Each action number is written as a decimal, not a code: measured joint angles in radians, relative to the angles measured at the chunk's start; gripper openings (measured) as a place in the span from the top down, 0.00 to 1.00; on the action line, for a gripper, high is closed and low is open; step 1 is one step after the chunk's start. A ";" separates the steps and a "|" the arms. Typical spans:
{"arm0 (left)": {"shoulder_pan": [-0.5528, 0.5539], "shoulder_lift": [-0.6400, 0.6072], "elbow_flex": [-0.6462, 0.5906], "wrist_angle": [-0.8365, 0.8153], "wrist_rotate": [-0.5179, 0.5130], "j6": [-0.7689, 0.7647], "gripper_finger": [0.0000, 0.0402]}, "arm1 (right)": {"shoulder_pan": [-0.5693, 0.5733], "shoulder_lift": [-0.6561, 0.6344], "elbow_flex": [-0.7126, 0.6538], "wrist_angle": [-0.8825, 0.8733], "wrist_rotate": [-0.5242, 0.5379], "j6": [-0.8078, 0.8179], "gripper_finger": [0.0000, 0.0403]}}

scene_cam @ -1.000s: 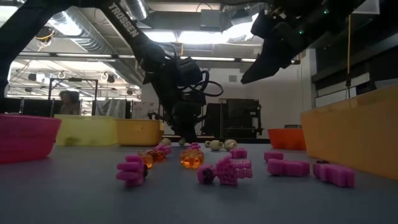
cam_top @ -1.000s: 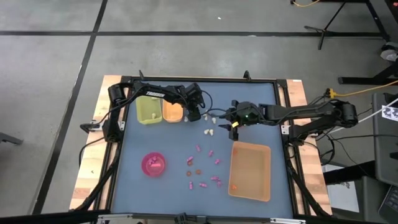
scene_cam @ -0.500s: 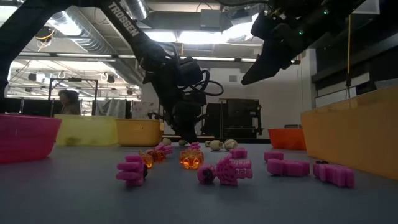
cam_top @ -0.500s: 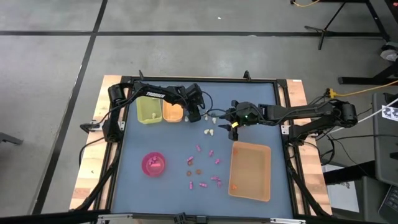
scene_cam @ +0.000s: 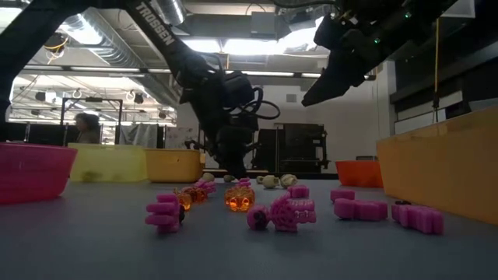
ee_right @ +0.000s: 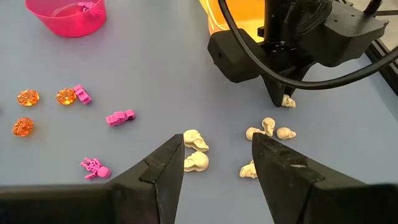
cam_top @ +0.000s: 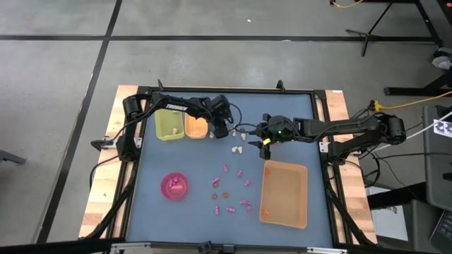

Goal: Sort Halloween decoration
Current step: Put the small white skull toy into the yellow bin

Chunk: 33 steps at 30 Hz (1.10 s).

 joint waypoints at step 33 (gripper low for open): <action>-0.001 0.003 0.361 -0.593 -0.101 0.016 0.89 | 0.000 0.000 0.000 -0.002 0.000 0.000 0.54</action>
